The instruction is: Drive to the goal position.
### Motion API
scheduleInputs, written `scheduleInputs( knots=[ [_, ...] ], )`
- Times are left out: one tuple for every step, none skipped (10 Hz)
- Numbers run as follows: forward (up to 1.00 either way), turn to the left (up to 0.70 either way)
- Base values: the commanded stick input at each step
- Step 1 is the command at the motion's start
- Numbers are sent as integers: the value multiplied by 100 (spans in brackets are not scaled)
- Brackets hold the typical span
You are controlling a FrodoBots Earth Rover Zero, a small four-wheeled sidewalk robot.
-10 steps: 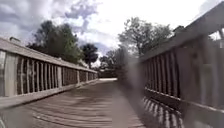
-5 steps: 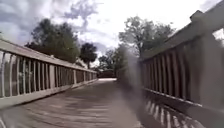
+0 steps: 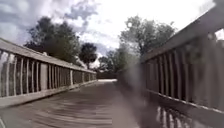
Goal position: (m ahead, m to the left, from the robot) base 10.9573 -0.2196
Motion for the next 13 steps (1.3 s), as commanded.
scheduleInputs(
  knots=[
    [69, 1],
    [69, 1],
    [69, 1],
    [69, 5],
    [69, 8],
    [69, 7],
    [69, 6],
    [69, 4],
    [69, 3],
    [69, 2],
    [69, 1],
    [69, 1],
    [69, 1]
  ],
)
